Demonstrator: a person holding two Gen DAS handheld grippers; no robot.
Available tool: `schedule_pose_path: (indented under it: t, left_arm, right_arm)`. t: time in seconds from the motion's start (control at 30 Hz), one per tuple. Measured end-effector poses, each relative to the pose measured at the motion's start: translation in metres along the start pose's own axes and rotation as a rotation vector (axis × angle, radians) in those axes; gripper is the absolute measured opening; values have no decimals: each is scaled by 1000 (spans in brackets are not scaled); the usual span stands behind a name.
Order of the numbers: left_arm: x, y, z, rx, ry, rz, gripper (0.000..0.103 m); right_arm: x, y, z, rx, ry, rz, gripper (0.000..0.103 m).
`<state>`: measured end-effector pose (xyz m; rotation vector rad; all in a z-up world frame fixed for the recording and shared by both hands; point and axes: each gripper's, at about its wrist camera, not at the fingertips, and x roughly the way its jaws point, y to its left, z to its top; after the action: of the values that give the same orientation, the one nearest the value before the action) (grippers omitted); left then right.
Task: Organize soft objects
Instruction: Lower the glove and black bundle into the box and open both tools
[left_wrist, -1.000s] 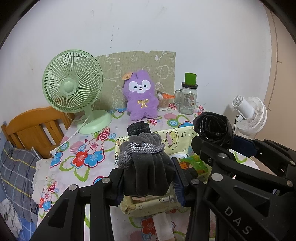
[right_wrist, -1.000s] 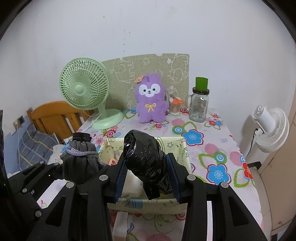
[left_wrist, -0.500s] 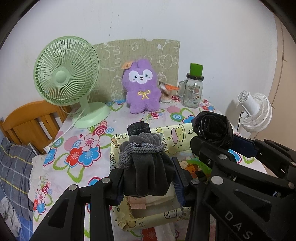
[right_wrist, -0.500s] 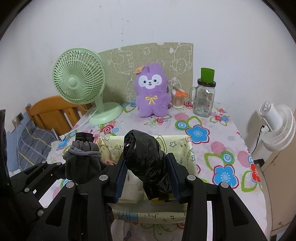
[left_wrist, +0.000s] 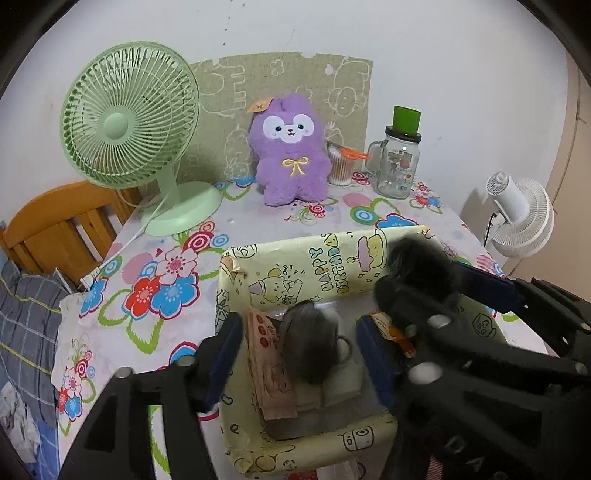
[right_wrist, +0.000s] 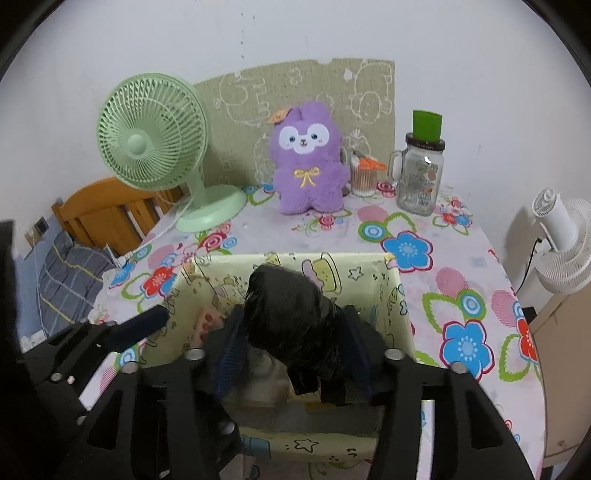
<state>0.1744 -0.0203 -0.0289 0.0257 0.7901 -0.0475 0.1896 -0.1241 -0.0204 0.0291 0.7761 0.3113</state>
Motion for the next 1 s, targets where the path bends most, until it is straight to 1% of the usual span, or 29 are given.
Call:
schedule_pose_path:
  t: [0.03, 0.07, 0.13, 0.23, 0.33, 0.53, 1.0]
  left_arm:
    - [-1, -1, 0, 5, -4, 2, 82]
    - [-1, -3, -1, 13, -6, 3, 82]
    - [-1, -5, -1, 24, -2, -6, 83]
    - [0, -5, -2, 21, 7, -6, 84]
    - [-2, -6, -3, 20, 9, -7, 85]
    - [-11, -9, -8, 25, -1, -14, 88]
    - [-37, -15, -24, 21, -30, -20, 91]
  right_arm:
    - [1, -1, 0, 7, 2, -4, 75]
    - [1, -1, -1, 10, -2, -8, 79]
    - [-1, -1, -2, 6, -12, -15, 81]
    - [-1, -1, -2, -4, -5, -32, 82]
    - [-4, -2, -4, -3, -2, -31, 82]
    - [-12, -1, -10, -7, -4, -42, 83]
    - [-43, 1, -25, -6, -42, -51, 83]
